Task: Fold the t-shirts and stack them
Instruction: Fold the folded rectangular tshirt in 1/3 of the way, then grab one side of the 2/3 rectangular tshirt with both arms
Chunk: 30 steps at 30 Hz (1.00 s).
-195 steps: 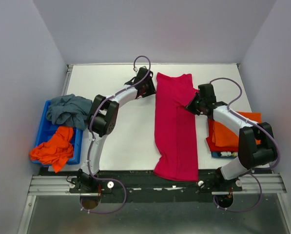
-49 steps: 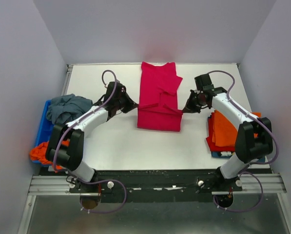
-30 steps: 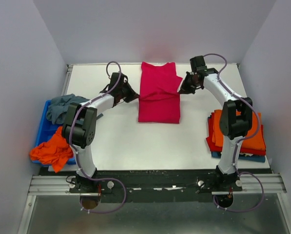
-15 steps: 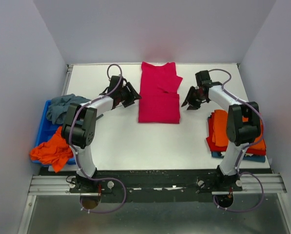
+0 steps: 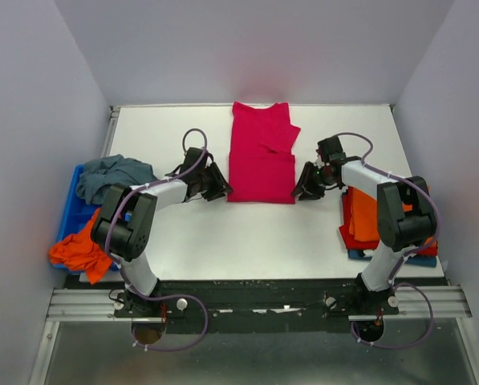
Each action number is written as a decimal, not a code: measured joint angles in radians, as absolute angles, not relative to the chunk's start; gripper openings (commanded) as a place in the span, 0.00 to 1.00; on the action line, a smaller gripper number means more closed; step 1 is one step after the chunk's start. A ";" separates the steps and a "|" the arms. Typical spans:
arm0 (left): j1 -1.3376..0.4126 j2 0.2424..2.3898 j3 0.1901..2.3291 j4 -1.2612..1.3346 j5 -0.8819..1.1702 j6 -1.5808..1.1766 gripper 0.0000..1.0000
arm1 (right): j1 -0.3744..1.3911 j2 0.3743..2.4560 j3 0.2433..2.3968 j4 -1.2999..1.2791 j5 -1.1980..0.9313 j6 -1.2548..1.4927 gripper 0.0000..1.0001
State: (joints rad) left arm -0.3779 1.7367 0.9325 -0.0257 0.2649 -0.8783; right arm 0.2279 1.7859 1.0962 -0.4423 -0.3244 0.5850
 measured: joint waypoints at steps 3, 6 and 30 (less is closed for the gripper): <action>-0.378 1.737 0.933 -0.022 0.265 -0.878 0.45 | 0.228 1.786 1.096 -0.420 -0.340 0.577 0.43; -0.380 1.742 0.933 -0.013 0.271 -0.877 0.41 | 0.228 1.786 1.092 -0.400 -0.359 0.572 0.40; -0.382 1.795 0.934 -0.002 0.300 -0.842 0.00 | 0.236 1.797 1.052 -0.413 -0.350 0.557 0.06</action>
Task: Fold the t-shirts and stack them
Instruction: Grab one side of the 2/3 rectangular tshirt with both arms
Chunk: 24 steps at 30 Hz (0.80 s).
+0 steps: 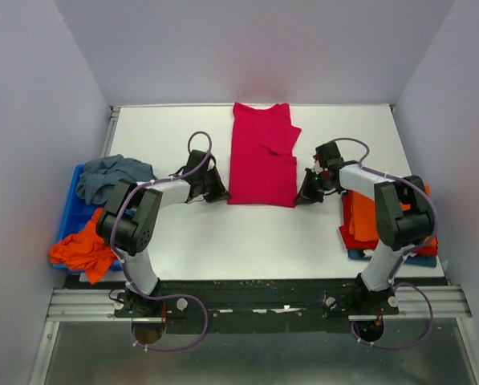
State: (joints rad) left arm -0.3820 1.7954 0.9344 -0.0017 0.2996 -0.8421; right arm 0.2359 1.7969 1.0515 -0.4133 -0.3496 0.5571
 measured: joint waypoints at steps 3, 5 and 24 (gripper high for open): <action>-0.385 1.790 0.935 -0.015 0.296 -0.835 0.00 | 0.236 1.795 1.045 -0.419 -0.341 0.556 0.20; -0.388 1.781 0.935 -0.033 0.289 -0.829 0.09 | 0.237 1.777 1.036 -0.429 -0.321 0.552 0.36; -0.401 1.688 0.863 -0.080 0.263 -0.813 0.46 | 0.251 1.728 0.990 -0.414 -0.358 0.530 0.41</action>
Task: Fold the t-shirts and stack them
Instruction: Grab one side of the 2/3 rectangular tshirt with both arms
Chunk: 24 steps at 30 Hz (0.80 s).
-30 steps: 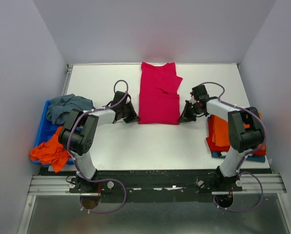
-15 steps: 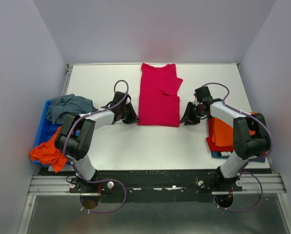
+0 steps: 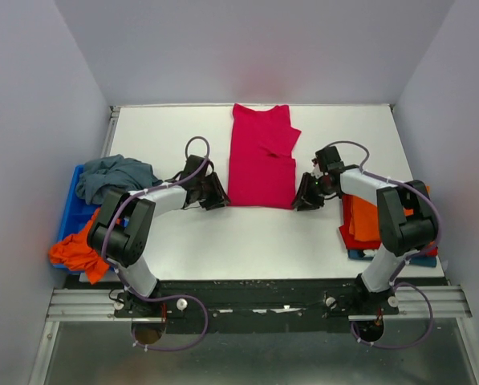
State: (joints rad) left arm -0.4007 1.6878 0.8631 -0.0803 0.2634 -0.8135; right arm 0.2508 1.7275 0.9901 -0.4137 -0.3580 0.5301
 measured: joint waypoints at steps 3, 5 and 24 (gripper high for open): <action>-0.401 1.691 0.856 -0.062 0.265 -0.818 0.46 | 0.255 1.757 0.990 -0.406 -0.368 0.537 0.34; -0.401 1.694 0.854 -0.052 0.266 -0.820 0.46 | 0.256 1.758 0.990 -0.403 -0.369 0.541 0.22; -0.402 1.734 0.887 -0.061 0.294 -0.839 0.00 | 0.261 1.724 0.988 -0.418 -0.354 0.540 0.01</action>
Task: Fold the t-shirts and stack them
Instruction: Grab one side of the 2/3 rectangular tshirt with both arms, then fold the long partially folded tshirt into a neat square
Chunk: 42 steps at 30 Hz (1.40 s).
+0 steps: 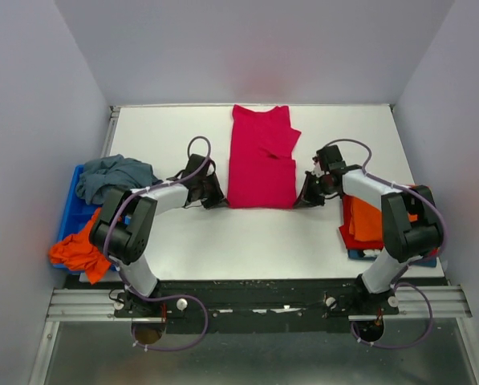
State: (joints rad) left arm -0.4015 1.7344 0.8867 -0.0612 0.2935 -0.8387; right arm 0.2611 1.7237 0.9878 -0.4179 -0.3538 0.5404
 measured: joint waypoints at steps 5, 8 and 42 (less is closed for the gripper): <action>-0.414 1.610 0.875 -0.147 0.289 -0.811 0.00 | 0.264 1.571 0.950 -0.459 -0.355 0.515 0.01; -0.439 1.482 0.860 -0.196 0.275 -0.804 0.00 | 0.266 1.453 0.917 -0.505 -0.353 0.500 0.01; -0.279 1.955 1.632 -0.276 0.220 -0.796 0.00 | 0.181 2.059 1.958 -0.806 -0.302 0.558 0.01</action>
